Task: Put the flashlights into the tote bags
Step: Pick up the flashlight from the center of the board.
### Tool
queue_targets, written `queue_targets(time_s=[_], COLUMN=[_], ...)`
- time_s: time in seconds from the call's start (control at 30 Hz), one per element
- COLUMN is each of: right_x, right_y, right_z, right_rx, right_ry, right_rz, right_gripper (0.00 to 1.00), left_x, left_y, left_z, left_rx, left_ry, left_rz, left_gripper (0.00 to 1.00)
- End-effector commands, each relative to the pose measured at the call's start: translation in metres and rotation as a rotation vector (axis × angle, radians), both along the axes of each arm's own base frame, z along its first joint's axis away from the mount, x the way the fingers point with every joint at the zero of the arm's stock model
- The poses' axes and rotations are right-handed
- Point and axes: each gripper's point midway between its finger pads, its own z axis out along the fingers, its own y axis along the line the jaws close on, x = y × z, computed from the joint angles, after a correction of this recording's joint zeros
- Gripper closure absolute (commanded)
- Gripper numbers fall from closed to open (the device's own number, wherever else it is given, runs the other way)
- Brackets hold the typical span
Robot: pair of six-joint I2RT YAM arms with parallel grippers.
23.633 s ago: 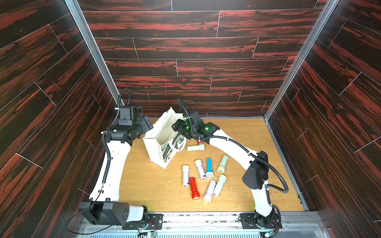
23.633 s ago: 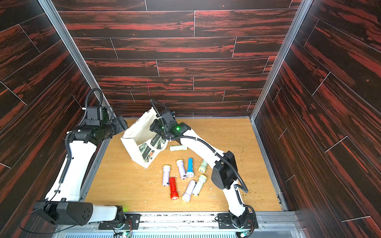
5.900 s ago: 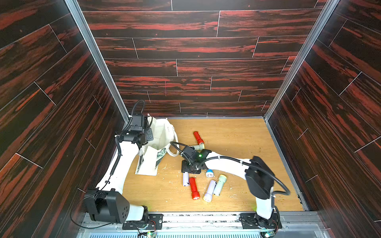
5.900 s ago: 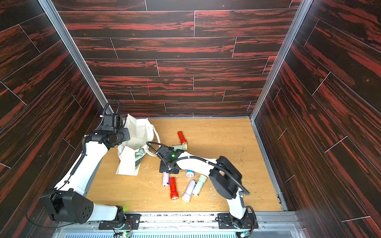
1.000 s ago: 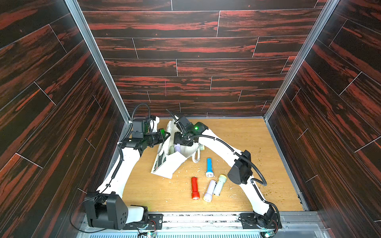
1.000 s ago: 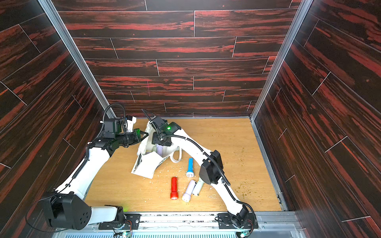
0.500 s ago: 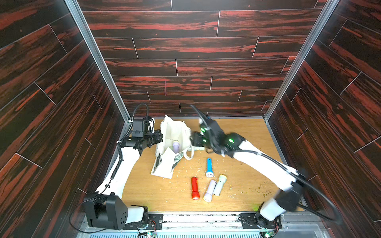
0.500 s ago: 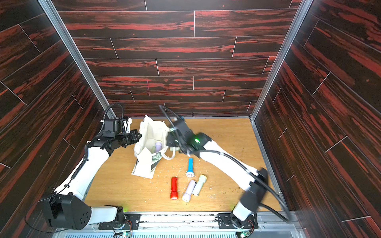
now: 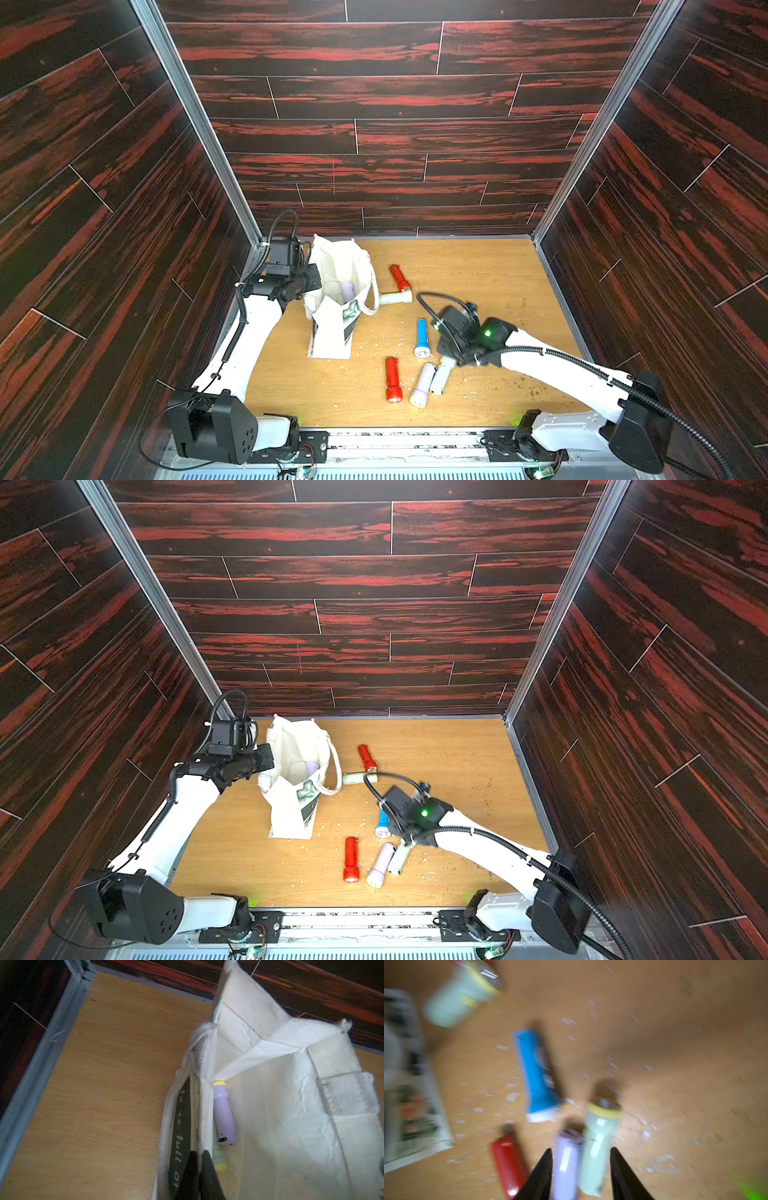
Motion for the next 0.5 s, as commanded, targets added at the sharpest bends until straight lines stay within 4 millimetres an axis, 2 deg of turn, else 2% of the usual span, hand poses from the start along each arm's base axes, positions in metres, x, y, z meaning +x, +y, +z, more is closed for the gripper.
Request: queue_targets(time_s=[0.0, 0.17, 0.47], right_x=[-0.022, -0.029, -0.030], right_y=[-0.008, -0.003, 0.013], right_z=[-0.020, -0.043, -0.060], right_rx=[0.026, 0.040, 0.075], right_ry=[0.097, 0.153, 0.193], right_rz=[-0.090, -0.080, -0.037], right_gripper=[0.56, 0.56, 0.55], left_x=[-0.006, -0.010, -0.011], left_y=[0.010, 0.009, 0.001], left_z=[0.012, 0.015, 0.023], left_rx=[0.131, 0.233, 0.277], left_ry=[-0.010, -0.014, -0.039], left_rz=[0.024, 0.025, -0.005], left_gripper=[1.00, 1.00, 1.00])
